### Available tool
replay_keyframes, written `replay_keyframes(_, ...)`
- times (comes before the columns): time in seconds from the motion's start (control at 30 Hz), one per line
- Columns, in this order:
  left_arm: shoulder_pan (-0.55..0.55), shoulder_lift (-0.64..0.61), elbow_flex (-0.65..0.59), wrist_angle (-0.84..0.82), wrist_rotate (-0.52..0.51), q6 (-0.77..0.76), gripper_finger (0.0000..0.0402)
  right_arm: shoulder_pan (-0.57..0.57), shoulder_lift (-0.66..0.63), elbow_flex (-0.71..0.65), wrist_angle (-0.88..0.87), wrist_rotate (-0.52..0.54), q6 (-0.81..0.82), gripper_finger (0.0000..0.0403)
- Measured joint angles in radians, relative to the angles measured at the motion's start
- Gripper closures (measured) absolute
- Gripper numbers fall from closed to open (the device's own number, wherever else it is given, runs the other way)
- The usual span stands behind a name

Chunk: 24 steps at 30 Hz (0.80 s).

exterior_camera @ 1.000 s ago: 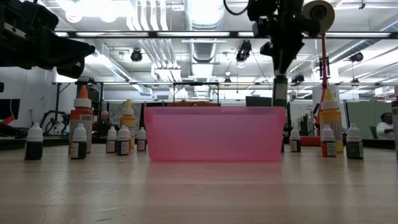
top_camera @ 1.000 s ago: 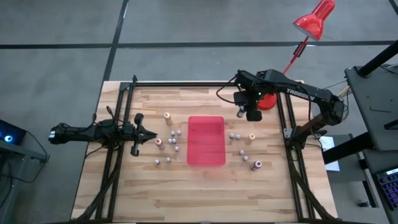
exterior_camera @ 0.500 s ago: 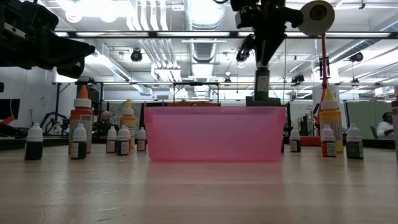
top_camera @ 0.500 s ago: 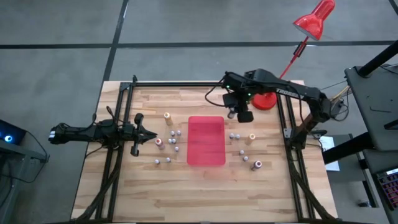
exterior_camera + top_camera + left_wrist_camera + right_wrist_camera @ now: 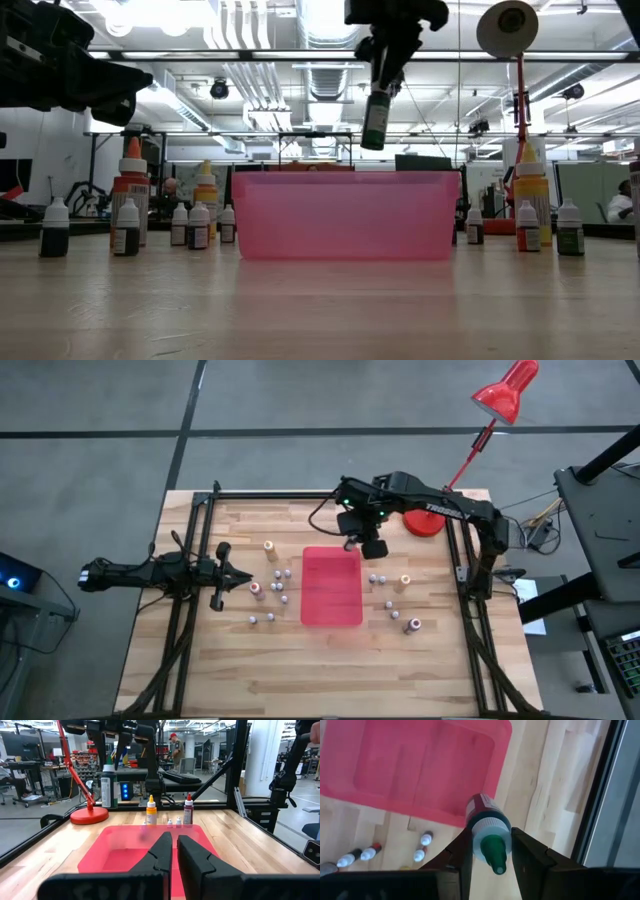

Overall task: Pick & Place food coloring
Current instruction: Put the large green food coloring bottle into the red bin

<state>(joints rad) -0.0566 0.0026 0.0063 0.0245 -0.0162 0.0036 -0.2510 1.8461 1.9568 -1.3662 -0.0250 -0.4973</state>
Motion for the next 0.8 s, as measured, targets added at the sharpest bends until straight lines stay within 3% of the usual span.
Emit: replay_keyframes(0.8,0.000,0.000,0.000,0.000,0.000,0.000,0.0399,0.046,0.189,0.070,0.027,0.001,-0.010,0.0305)
